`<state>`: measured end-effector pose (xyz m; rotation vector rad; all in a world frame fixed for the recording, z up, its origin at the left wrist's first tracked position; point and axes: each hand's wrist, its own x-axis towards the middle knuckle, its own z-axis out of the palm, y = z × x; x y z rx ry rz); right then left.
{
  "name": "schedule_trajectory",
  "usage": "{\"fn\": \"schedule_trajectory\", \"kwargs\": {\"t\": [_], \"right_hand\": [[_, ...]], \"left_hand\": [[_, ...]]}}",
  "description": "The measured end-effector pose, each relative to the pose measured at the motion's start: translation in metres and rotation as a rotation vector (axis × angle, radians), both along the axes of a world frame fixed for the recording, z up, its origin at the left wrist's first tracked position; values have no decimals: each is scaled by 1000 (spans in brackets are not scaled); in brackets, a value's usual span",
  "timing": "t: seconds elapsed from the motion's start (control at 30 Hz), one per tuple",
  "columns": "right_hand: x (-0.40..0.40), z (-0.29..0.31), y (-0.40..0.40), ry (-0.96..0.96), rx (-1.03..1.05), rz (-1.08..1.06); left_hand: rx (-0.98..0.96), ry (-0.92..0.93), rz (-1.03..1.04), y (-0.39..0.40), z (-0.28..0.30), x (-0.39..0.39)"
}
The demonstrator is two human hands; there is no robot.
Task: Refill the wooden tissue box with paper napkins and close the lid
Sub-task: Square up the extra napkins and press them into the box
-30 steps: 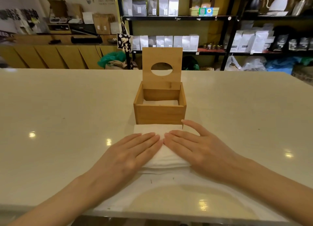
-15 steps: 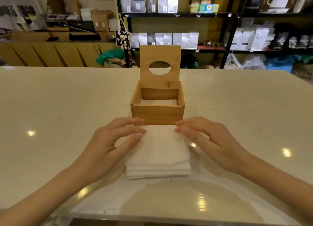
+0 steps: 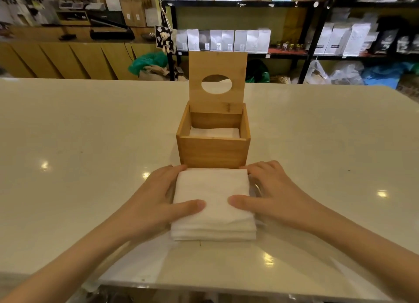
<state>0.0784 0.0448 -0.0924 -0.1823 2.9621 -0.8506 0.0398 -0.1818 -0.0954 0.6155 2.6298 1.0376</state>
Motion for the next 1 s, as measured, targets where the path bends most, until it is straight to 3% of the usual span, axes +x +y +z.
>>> {"fn": "schedule_trajectory", "kwargs": {"t": [0.1, 0.2, 0.3, 0.5, 0.77, 1.0], "right_hand": [[-8, 11, 0, -86, 87, 7], [-15, 16, -2, -185, 122, 19], [-17, 20, -2, -227, 71, 19], [-17, 26, -5, -280, -114, 30], [-10, 26, -6, -222, -238, -2], [-10, 53, 2, -309, -579, -51]], "left_hand": [[46, -85, -37, -2, 2, -11], [-99, -92, -51, -3, 10, -17], [-232, -127, -73, -4, 13, -24], [-226, -237, -176, 2, 19, -34], [-71, -220, -245, 0, 23, -34], [203, -277, -230, 2, 56, -36]]}}
